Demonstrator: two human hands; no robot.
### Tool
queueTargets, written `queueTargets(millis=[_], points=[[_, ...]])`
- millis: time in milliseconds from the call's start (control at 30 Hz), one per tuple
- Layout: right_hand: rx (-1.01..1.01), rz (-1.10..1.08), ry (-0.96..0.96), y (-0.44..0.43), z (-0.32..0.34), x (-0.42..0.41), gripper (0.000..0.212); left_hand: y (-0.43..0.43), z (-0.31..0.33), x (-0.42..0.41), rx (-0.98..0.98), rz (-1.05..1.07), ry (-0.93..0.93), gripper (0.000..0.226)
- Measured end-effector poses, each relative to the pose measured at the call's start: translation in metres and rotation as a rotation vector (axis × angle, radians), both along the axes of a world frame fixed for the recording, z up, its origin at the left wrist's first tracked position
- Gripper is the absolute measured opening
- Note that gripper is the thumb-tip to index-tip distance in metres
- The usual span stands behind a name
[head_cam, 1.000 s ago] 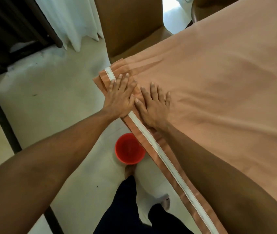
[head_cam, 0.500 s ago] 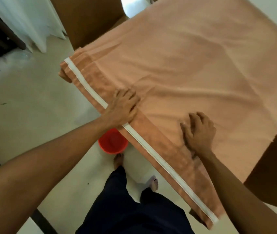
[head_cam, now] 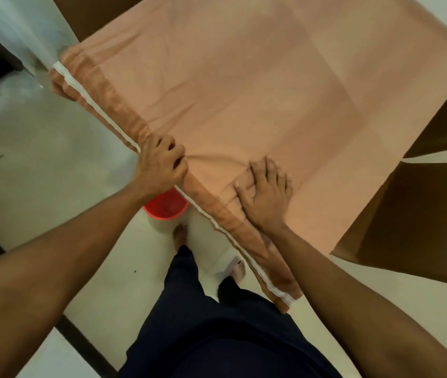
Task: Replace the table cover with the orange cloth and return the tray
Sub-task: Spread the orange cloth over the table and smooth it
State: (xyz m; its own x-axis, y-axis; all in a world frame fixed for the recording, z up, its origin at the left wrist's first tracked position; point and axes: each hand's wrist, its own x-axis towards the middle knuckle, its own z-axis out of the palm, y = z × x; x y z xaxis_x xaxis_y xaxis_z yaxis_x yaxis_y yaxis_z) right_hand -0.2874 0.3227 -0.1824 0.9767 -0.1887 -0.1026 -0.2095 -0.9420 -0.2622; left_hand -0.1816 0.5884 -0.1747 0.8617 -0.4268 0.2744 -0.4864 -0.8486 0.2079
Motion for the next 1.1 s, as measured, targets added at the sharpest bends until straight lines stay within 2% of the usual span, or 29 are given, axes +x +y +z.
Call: queueTargets(millis=[100,233,367,500,633,800,1000,1100], points=[[0.001,0.035,-0.014,0.004,-0.002,-0.012,0.065,0.002,0.001,-0.011,0.035,0.053,0.005,0.021],[0.075,0.01,-0.026,0.008,0.004,-0.011,0.059,-0.001,0.005,-0.018,-0.032,0.225,0.163,0.023],[0.193,0.07,-0.085,0.024,0.016,0.015,0.047,0.007,0.014,-0.005,-0.311,0.409,0.295,0.023],[0.254,0.241,-0.114,0.06,0.02,0.071,0.051,0.037,0.016,0.025,-0.544,0.642,0.401,0.01],[0.145,0.46,-0.053,0.113,0.018,0.13,0.059,0.07,0.019,0.061,-0.727,0.866,0.599,0.027],[0.088,0.575,0.008,0.194,0.017,0.216,0.062,0.13,0.014,0.122,-1.004,1.022,0.767,0.044],[0.129,0.642,0.004,0.271,0.009,0.302,0.067,0.184,0.009,0.187,-1.298,1.129,0.868,0.033],[0.059,0.604,0.0,0.286,0.0,0.313,0.071,0.194,0.005,0.206,-1.377,1.152,0.902,0.033]])
